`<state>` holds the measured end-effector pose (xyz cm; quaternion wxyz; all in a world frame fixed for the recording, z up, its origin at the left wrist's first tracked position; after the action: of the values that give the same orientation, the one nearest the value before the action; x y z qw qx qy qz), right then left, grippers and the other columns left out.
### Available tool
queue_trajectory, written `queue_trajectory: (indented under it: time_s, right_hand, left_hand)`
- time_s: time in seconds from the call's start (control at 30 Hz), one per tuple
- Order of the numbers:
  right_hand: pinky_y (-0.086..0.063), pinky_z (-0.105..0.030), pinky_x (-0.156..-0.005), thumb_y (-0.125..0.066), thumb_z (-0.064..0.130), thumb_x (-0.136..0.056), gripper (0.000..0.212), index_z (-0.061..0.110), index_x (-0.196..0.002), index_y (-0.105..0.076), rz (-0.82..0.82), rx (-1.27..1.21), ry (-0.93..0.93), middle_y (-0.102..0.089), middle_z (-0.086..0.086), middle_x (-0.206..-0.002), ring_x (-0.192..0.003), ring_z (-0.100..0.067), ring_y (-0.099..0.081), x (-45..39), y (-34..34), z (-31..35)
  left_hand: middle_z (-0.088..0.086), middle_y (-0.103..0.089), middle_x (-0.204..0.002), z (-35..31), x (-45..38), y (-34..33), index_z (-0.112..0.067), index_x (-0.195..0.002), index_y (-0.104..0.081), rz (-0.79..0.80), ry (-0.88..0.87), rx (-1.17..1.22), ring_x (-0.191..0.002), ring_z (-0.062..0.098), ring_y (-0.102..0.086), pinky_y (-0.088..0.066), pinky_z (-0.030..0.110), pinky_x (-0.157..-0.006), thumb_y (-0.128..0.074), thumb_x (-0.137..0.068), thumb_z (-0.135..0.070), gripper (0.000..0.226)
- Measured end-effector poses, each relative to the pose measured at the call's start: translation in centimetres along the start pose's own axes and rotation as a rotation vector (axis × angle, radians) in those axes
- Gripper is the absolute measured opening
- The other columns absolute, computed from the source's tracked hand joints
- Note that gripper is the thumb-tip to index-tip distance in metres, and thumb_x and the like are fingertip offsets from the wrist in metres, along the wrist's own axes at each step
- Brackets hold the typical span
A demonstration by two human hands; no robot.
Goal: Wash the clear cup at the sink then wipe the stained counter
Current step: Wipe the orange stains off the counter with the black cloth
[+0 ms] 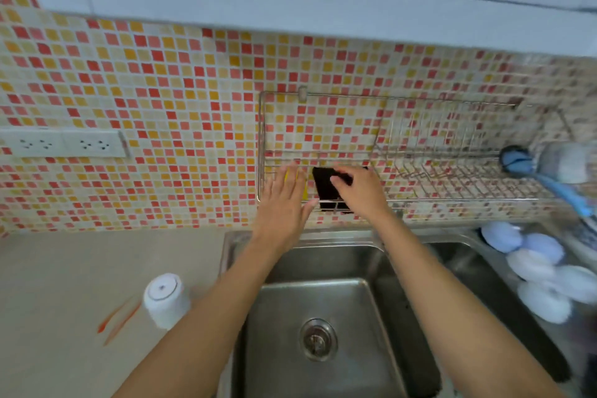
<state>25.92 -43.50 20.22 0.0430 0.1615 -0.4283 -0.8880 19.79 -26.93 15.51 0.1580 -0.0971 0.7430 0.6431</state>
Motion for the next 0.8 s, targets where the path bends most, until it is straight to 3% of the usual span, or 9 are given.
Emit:
queue_trajectory:
  time_s: [0.1, 0.2, 0.3, 0.37, 0.43, 0.53, 0.6, 0.7, 0.8]
  right_hand:
    - [-0.034, -0.028, -0.106, -0.049, 0.063, -0.089, 0.069, 0.021, -0.143, -0.046, 0.256, 0.161, -0.129, -0.048, -0.005, -0.147, -0.13, -0.024, -0.048, -1.7, -1.6, -1.7]
    - [-0.035, -0.05, -0.111, -0.038, 0.1, -0.049, 0.129, 0.025, -0.152, -0.023, 0.326, 0.277, -0.278, -0.026, -0.011, -0.158, -0.141, -0.034, -0.03, -3.6, -3.7, -1.7]
    - [-0.033, -0.054, -0.111, -0.043, 0.104, -0.021, 0.155, 0.022, -0.152, -0.026, 0.582, 0.331, -0.234, -0.023, -0.013, -0.159, -0.142, -0.038, -0.026, -7.2, -5.1, -5.6]
    - [-0.038, -0.054, -0.107, -0.055, 0.093, -0.033, 0.139, 0.016, -0.147, -0.035, 0.543, 0.349, -0.271, -0.032, -0.018, -0.154, -0.135, -0.041, -0.036, -7.8, -6.1, -5.4]
    - [-0.047, -0.05, -0.097, -0.057, 0.073, -0.059, 0.099, 0.011, -0.135, -0.049, 0.455, 0.332, -0.247, -0.05, -0.02, -0.137, -0.12, -0.041, -0.051, -7.9, -4.7, -5.0]
    - [-0.05, -0.033, -0.065, -0.054, 0.039, -0.09, 0.044, 0.004, -0.117, -0.059, 0.313, 0.322, -0.168, -0.061, -0.01, -0.095, -0.087, -0.03, -0.062, -7.0, -3.0, -4.0]
    - [-0.051, -0.034, -0.066, -0.053, 0.045, -0.09, 0.049, 0.005, -0.119, -0.058, 0.284, 0.325, -0.167, -0.059, -0.008, -0.092, -0.086, -0.029, -0.062, -6.8, -2.6, -3.9]
    - [-0.051, -0.052, -0.091, -0.053, 0.082, -0.057, 0.097, 0.011, -0.122, -0.057, 0.351, 0.325, -0.205, -0.062, -0.011, -0.114, -0.107, -0.036, -0.059, -6.6, -2.9, -3.4]
    - [-0.046, -0.061, -0.095, -0.063, 0.069, -0.055, 0.088, 0.012, -0.121, -0.058, 0.428, 0.344, -0.212, -0.058, -0.017, -0.127, -0.117, -0.042, -0.053, -8.1, -4.5, -4.4]
  left_hand:
    - [0.005, 0.022, -0.157, 1.0, 0.3, -1.3, -0.015, -0.145, 0.02, 0.067, 0.016, -0.092, -0.142, 0.021, 0.025, 0.013, 0.04, -0.119, -0.005, -0.099, -0.055, 0.065]
    - [0.002, 0.023, -0.153, 2.6, 1.1, -1.0, -0.013, -0.145, 0.018, 0.06, -0.003, -0.137, -0.141, 0.019, 0.025, 0.018, 0.036, -0.114, -0.007, -0.099, -0.056, 0.067]
    - [0.001, 0.025, -0.152, -0.5, 0.4, -2.7, -0.014, -0.145, 0.02, 0.116, 0.146, -0.152, -0.142, 0.017, 0.024, 0.016, 0.035, -0.115, -0.006, -0.099, -0.058, 0.069]
    - [0.002, 0.023, -0.156, -0.1, 0.3, -2.4, -0.014, -0.148, 0.018, 0.102, 0.151, -0.197, -0.145, 0.019, 0.021, 0.017, 0.035, -0.115, -0.006, -0.098, -0.058, 0.071]
    - [0.004, 0.017, -0.159, -0.6, -0.5, -2.3, -0.013, -0.151, 0.013, 0.079, 0.121, -0.186, -0.147, 0.019, 0.017, 0.019, 0.035, -0.114, -0.01, -0.1, -0.058, 0.072]
    - [0.004, 0.016, -0.16, -0.4, -1.1, -2.0, -0.014, -0.151, 0.012, 0.092, 0.131, -0.155, -0.147, 0.019, 0.017, 0.017, 0.036, -0.116, -0.013, -0.1, -0.058, 0.072]
    - [0.004, 0.016, -0.16, -0.7, -1.0, -1.8, -0.014, -0.151, 0.013, 0.093, 0.137, -0.156, -0.147, 0.019, 0.018, 0.016, 0.037, -0.117, -0.012, -0.099, -0.059, 0.073]
    - [0.004, 0.016, -0.16, -1.0, -0.7, -1.6, -0.014, -0.152, 0.012, 0.105, 0.166, -0.144, -0.147, 0.018, 0.018, 0.016, 0.038, -0.117, -0.011, -0.098, -0.059, 0.074]
    - [0.003, 0.016, -0.161, -1.3, -0.5, -1.3, -0.014, -0.152, 0.011, 0.122, 0.184, -0.134, -0.147, 0.018, 0.018, 0.015, 0.039, -0.118, -0.011, -0.097, -0.059, 0.075]
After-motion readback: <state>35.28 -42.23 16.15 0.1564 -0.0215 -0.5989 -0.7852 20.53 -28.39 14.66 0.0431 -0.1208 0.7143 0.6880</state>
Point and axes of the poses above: each hand's wrist, its own x-axis away from the middle knuckle, its own y-axis out of the back of the hand, z = x × y, the point moved 1 cm from there along -x, towards the middle knuckle
